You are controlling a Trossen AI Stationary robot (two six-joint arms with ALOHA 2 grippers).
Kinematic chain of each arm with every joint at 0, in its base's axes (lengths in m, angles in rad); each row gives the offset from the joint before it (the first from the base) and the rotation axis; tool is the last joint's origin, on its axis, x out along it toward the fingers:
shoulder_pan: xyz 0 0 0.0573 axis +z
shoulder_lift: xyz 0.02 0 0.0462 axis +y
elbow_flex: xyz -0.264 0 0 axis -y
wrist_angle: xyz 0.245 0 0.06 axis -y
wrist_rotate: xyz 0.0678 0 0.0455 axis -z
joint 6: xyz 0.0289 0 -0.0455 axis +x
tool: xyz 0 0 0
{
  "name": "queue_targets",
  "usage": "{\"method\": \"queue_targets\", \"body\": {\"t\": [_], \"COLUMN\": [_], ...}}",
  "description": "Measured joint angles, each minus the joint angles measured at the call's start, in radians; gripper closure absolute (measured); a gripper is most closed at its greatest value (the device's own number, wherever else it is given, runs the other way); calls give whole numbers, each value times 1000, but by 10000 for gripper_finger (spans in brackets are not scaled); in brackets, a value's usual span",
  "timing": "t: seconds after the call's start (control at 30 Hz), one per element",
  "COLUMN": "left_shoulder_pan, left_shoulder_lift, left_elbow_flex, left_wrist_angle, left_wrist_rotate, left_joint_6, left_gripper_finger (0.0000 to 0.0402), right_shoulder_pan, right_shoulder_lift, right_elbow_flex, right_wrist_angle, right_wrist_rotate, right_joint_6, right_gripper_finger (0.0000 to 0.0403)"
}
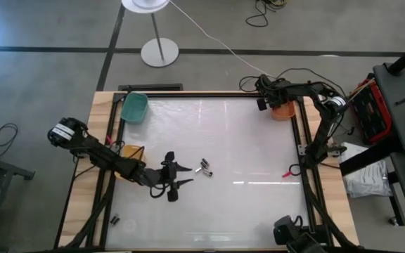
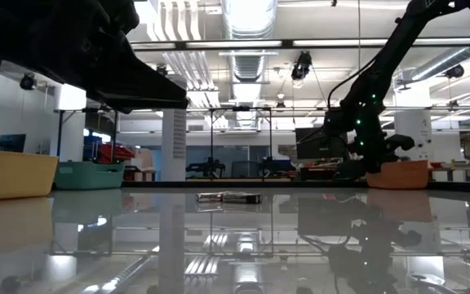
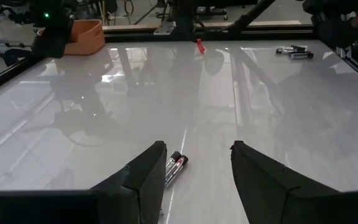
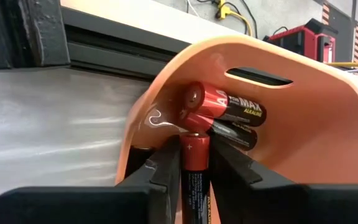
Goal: Sort batteries
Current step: Put the red battery into the orange bin, then put the silver battery into the yellow bin
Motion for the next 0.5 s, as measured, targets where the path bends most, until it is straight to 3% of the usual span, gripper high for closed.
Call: {"method": "queue_targets", "body": {"t": [0.27, 0.5], "left_shoulder_pan": [-3, -5], "left_shoulder_lift": [0, 0], "left_elbow_flex": [0, 9], "left_wrist_angle": [0, -3], "left_wrist_rotate": [0, 0], "left_joint_6": [-2, -2], "left_gripper_finger": [240, 240], "right_shoulder_pan": [0, 0], "right_shoulder_lift": [-17, -53], "right_elbow_flex": [-1, -2], "right_wrist_angle": [-5, -40], "right_wrist_rotate": [-8, -8], "right_joint_6": [0, -4], "right_gripper_finger": [341, 293]}}
